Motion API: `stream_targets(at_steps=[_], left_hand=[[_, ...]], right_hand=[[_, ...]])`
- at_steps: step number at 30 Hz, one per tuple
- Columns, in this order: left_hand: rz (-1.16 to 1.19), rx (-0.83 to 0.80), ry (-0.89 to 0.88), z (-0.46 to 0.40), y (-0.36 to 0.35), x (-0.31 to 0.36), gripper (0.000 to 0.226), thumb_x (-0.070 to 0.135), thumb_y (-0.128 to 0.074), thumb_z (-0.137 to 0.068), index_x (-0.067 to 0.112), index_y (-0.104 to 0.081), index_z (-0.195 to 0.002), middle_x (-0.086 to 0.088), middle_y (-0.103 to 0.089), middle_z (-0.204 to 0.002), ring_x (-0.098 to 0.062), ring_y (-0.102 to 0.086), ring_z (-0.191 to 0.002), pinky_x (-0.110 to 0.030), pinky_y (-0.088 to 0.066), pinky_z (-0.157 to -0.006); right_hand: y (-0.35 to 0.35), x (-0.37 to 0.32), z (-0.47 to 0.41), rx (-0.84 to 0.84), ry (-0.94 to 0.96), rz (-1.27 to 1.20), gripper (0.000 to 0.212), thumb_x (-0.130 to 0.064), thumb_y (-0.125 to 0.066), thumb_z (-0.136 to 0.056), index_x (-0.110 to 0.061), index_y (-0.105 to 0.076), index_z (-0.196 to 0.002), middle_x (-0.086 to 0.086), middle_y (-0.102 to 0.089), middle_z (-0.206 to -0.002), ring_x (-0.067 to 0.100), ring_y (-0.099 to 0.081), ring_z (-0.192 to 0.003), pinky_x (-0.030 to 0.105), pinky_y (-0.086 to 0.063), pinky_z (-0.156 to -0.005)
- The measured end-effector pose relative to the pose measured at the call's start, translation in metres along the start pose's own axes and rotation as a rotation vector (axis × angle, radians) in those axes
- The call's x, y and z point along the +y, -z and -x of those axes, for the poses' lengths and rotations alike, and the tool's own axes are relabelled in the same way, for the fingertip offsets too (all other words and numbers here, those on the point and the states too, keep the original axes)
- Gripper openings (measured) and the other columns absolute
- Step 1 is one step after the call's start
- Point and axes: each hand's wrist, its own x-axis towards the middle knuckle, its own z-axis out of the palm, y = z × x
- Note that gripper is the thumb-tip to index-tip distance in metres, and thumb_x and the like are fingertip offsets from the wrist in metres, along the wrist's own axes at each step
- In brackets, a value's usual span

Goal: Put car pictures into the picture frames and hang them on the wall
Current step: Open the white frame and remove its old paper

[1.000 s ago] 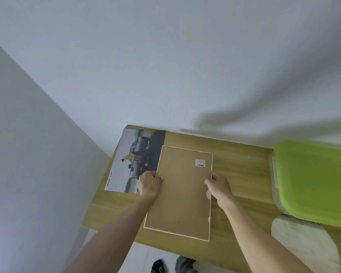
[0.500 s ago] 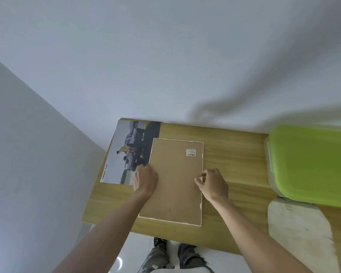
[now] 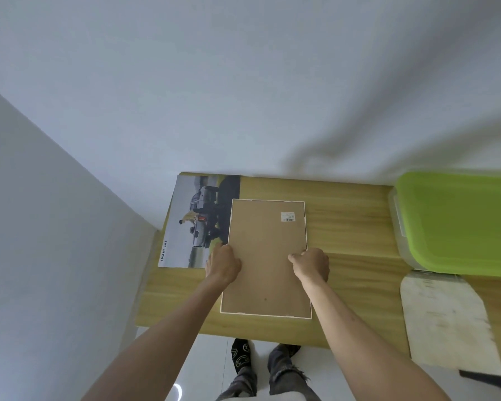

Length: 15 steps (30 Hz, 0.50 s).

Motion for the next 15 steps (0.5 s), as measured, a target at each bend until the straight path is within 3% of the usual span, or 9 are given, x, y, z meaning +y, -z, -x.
stream_targets(at_steps=[7, 10, 13, 15], left_hand=[[0.002, -0.003, -0.018, 0.001, -0.001, -0.002, 0.016, 0.013, -0.054, -0.088, 0.001, -0.061, -0.097, -0.013, -0.048, -0.122, -0.037, -0.057, -0.094, -0.038, -0.043, -0.077], [0.012, -0.012, -0.017, 0.002, -0.001, -0.002, 0.017, 0.014, -0.054, -0.088, 0.002, -0.060, -0.099, -0.013, -0.046, -0.124, -0.038, -0.057, -0.097, -0.042, -0.045, -0.083], [0.061, -0.016, -0.016, 0.003, 0.001, -0.005, 0.015, 0.015, -0.054, -0.087, 0.003, -0.059, -0.095, -0.012, -0.047, -0.124, -0.034, -0.056, -0.090, -0.037, -0.042, -0.076], [0.126, -0.011, -0.030, 0.003, 0.002, -0.008, 0.014, 0.017, -0.053, -0.087, 0.005, -0.058, -0.089, -0.011, -0.050, -0.123, -0.031, -0.055, -0.086, -0.034, -0.042, -0.074]], right_hand=[[0.004, 0.004, 0.009, 0.003, -0.007, -0.098, 0.021, -0.016, -0.072, -0.084, -0.004, -0.073, -0.102, 0.012, -0.072, -0.110, 0.035, -0.068, -0.095, 0.038, -0.055, -0.081], [0.008, 0.005, 0.008, -0.006, -0.015, -0.133, 0.018, -0.020, -0.077, -0.081, -0.014, -0.074, -0.098, 0.005, -0.071, -0.099, 0.032, -0.068, -0.091, 0.042, -0.059, -0.081], [0.013, 0.004, 0.007, -0.019, -0.006, -0.160, 0.011, -0.020, -0.080, -0.080, -0.020, -0.069, -0.081, 0.000, -0.068, -0.093, 0.026, -0.065, -0.083, 0.033, -0.055, -0.074], [0.016, 0.005, 0.006, -0.045, 0.014, -0.185, 0.018, -0.017, -0.081, -0.079, -0.022, -0.065, -0.071, -0.001, -0.069, -0.094, 0.022, -0.062, -0.081, 0.028, -0.047, -0.068]])
